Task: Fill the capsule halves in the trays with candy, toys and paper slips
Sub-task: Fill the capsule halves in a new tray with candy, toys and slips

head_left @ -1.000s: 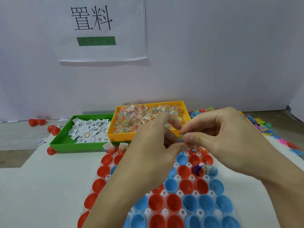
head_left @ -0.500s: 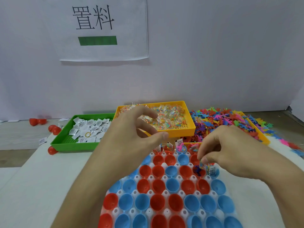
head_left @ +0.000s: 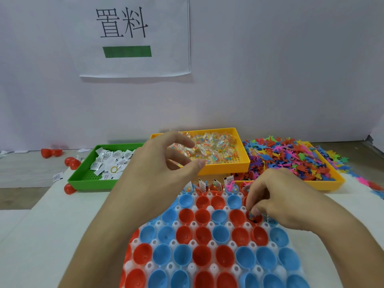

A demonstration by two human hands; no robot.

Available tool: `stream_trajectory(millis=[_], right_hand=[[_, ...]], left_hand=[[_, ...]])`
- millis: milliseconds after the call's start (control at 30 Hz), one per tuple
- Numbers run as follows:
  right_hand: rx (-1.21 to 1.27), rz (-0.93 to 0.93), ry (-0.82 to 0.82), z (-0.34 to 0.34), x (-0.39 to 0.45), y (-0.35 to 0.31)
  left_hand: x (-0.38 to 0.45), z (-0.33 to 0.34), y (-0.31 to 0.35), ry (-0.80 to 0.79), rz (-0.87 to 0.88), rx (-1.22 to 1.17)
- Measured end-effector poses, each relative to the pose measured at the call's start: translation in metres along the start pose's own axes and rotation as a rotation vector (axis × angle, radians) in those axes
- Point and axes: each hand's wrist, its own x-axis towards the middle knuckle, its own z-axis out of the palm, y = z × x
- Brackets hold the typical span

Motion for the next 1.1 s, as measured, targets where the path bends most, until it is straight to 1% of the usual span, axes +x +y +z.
stream_trajectory(millis=[300, 500, 600, 667, 733, 833, 1000, 1100], right_hand=[[-0.051, 0.033, -0.002, 0.002, 0.0, 0.001], [-0.105, 0.053, -0.008, 0.004, 0.002, 0.001], [-0.106, 0.068, -0.008, 0.004, 0.002, 0.0], [-0.114, 0.065, -0.008, 0.003, 0.0, -0.001], [-0.119, 0.055, -0.008, 0.002, -0.002, -0.002], [-0.102, 0.042, -0.005, -0.001, -0.004, -0.002], [-0.084, -0.006, 0.021, -0.004, -0.007, -0.001], [-0.064, -0.036, 0.053, -0.005, -0.008, -0.002]], left_hand=[[0.001, -0.002, -0.006, 0.01, -0.038, 0.094], [0.002, 0.004, -0.01, -0.082, -0.045, 0.185], [0.001, 0.009, -0.009, -0.16, -0.025, 0.299], [0.0, 0.01, -0.01, -0.17, -0.021, 0.327], [-0.001, 0.006, -0.014, -0.156, -0.035, 0.334], [0.002, -0.007, -0.025, -0.119, -0.101, 0.392], [0.035, -0.039, -0.064, 0.056, -0.252, 0.501], [0.06, -0.052, -0.092, 0.094, -0.356, 0.59]])
